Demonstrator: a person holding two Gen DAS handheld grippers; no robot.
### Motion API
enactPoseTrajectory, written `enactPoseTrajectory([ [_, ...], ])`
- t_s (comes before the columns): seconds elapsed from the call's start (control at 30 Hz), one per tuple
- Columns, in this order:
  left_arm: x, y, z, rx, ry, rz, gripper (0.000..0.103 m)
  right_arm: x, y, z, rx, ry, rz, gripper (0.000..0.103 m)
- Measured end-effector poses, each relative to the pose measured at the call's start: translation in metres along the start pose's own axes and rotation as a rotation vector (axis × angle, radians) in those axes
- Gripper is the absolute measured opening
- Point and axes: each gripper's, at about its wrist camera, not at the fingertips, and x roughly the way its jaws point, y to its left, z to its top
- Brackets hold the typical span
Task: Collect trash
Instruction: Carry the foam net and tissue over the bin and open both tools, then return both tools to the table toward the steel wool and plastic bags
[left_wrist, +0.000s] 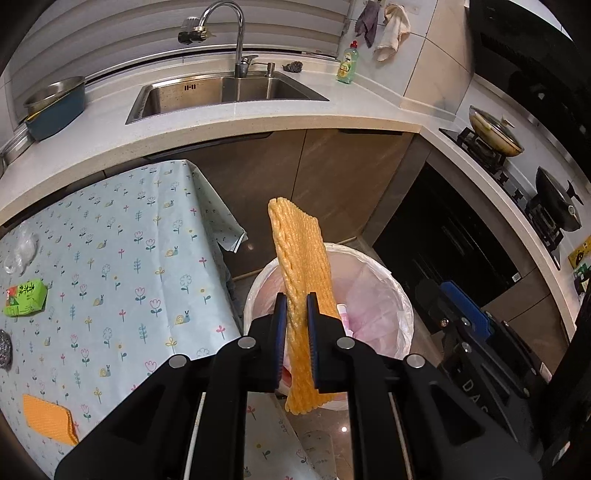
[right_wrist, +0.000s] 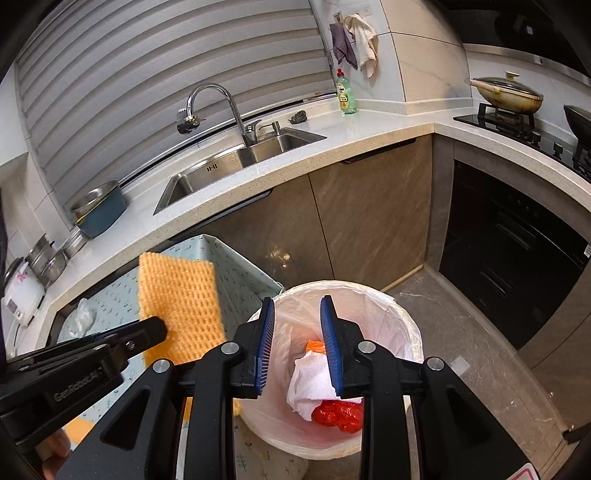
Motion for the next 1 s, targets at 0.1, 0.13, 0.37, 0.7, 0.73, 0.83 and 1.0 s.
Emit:
enactPoseTrajectory([
  [0.1, 0.003, -0.002, 0.004, -0.007, -0.012, -0.005, 0.043, -0.005, -0.002, -0.002, 0.000, 0.002, -0.001, 0.031],
  [0.13, 0.003, -0.004, 0.004, -0.005, -0.022, 0.000, 0.044, -0.006, -0.003, -0.004, 0.000, 0.004, -0.002, 0.032],
  [0.37, 0.004, -0.006, 0.004, 0.012, -0.031, 0.022, 0.045, -0.009, -0.004, -0.013, -0.006, 0.025, 0.000, 0.032],
  [0.7, -0.012, 0.033, -0.009, -0.054, -0.064, 0.109, 0.045, -0.008, 0.022, -0.023, -0.055, 0.042, 0.030, 0.034],
  [0.73, -0.015, 0.040, -0.011, -0.065, -0.066, 0.117, 0.045, -0.008, 0.027, -0.024, -0.060, 0.045, 0.037, 0.034],
  [0.83, -0.021, 0.065, -0.016, -0.110, -0.069, 0.146, 0.045, -0.006, 0.042, -0.027, -0.082, 0.053, 0.057, 0.034],
  [1.0, -0.035, 0.106, -0.026, -0.179, -0.076, 0.193, 0.045, -0.005, 0.071, -0.036, -0.124, 0.069, 0.093, 0.035],
])
